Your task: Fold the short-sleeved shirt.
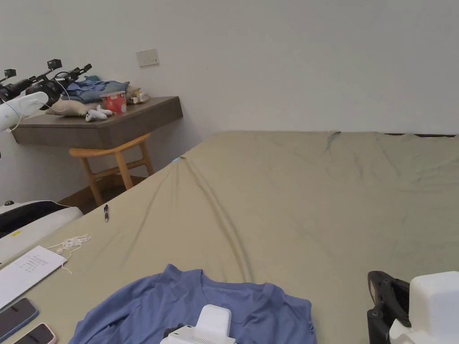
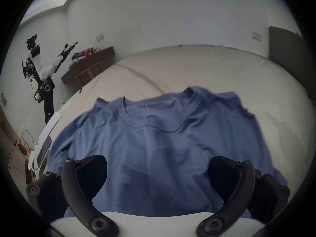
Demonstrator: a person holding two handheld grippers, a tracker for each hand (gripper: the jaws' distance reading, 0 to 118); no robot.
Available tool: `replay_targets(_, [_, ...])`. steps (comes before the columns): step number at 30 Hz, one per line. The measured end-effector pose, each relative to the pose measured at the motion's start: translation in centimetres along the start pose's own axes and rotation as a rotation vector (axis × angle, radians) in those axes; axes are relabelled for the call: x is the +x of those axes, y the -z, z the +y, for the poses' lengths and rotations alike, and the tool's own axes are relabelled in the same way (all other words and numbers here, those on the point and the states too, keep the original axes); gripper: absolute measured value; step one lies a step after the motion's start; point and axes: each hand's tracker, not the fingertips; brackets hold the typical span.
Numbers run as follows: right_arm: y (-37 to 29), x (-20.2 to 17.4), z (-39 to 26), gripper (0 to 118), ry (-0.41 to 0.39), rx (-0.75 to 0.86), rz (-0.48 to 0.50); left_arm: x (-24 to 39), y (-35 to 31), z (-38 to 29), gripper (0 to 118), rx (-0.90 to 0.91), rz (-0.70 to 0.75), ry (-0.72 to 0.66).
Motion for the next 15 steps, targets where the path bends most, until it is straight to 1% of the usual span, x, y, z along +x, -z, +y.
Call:
replay_targets(1, [0.2, 0.2, -0.2, 0, 0.010, -0.019, 0.008, 0.2, 0.5, -0.2, 115, -0.045, -0.024, -0.001])
replay_targets(2, [0.4, 0.4, -0.5, 0, 0.023, -0.045, 0.017, -1.0, 1.8, 0.0, 115, -0.068, -0.092, -0.068])
replay_targets(3, [0.4, 0.5, -0.5, 0, 0.012, -0.032, 0.013, -1.6, 1.8, 0.4, 116, -0.052, -0.097, -0.112])
replay_targets(4, [0.4, 0.5, -0.6, 0, 0.012, -0.037, 0.014, -1.8, 2.0, 0.5, 115, -0.048, -0.095, -0.115])
replay_targets(5, [0.4, 0.6, -0.6, 0, 0.014, -0.039, 0.013, -1.8, 2.3, 0.5, 110, -0.043, -0.096, -0.102])
replay_targets(6, [0.3, 0.7, -0.6, 0, 0.016, -0.043, 0.013, -1.9, 2.4, 0.2, 99, -0.030, -0.143, -0.112])
replay_targets(7, [0.2, 0.9, -0.6, 0, 0.014, -0.046, 0.014, -2.1, 2.1, 0.4, 84, -0.002, -0.170, -0.136])
replay_targets(8, [0.0, 1.0, -0.6, 0, 0.012, -0.048, 0.015, -2.2, 1.8, 0.6, 62, 0.019, -0.165, -0.175])
replay_targets(9, [-0.2, 1.1, -0.5, 0, 0.011, -0.048, 0.014, -2.2, 1.8, 0.8, 14, 0.038, -0.118, -0.194])
replay_targets(10, [-0.5, 1.3, -0.4, 0, 0.010, -0.047, 0.013, -1.4, 1.0, 0.5, 0, 0.057, -0.109, -0.162])
replay_targets(11, [-0.7, 1.5, -0.3, 0, 0.011, -0.048, 0.012, -1.0, 0.9, 0.4, 0, 0.043, -0.091, -0.162])
replay_targets(13, [-1.4, 1.9, -0.2, 0, 0.002, -0.044, 0.013, -0.9, 0.8, 0.5, 0, 0.040, -0.100, -0.148])
replay_targets(15, [-1.9, 2.3, 0.0, 0, -0.008, -0.045, 0.005, -2.1, 0.4, 1.0, 0, 0.038, -0.125, -0.206])
